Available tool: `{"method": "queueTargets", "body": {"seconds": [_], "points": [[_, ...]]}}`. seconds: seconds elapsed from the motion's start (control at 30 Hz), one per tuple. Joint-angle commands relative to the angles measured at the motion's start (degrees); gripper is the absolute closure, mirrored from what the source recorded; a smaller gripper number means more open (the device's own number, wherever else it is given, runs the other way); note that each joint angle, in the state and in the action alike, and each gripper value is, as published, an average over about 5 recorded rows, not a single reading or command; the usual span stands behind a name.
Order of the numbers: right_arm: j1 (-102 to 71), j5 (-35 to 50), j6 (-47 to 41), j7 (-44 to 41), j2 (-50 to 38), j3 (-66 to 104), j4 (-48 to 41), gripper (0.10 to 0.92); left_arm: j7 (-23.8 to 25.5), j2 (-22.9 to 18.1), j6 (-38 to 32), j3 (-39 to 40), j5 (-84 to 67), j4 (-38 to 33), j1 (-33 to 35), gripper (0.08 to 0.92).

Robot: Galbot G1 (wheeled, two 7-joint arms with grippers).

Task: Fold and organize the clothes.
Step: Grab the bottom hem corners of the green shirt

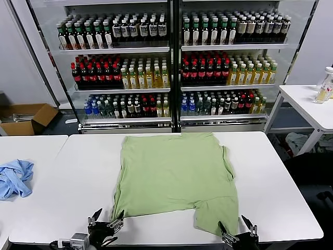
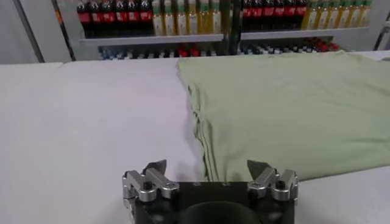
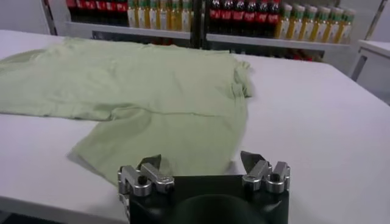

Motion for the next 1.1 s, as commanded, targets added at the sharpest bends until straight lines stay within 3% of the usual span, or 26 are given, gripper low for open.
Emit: {"method": "queueTargets", "body": {"seconds": [0.03,0.57,0.7,1.1], "points": [[-0.48,0.36,-0.19,0.18,0.08,-0.08,-0.10,0.457,0.00,0.00,0.31,0.11,-0.70,0.27,-0.27,0.380],[-0.14,1.29,-0.57,0.43,0.04,-0.41,-1.04,0.897,0.01,-0.61,-0.07,1.52,1.58,2.38,-0.44,0.842],[0.20,1.23,-0.58,0.35,0.03,-0.44,-1.09,0.907,0.21,-0.60,-0.21,1.59,1.58,2.29,-0.55,0.899],[2.42,4.64,-1.55,-2.21,-1.75,1.88,3.54,0.907,1.27,0.04,-1.30,1.53,1.25,-2.27,0.87,0.908]]}}
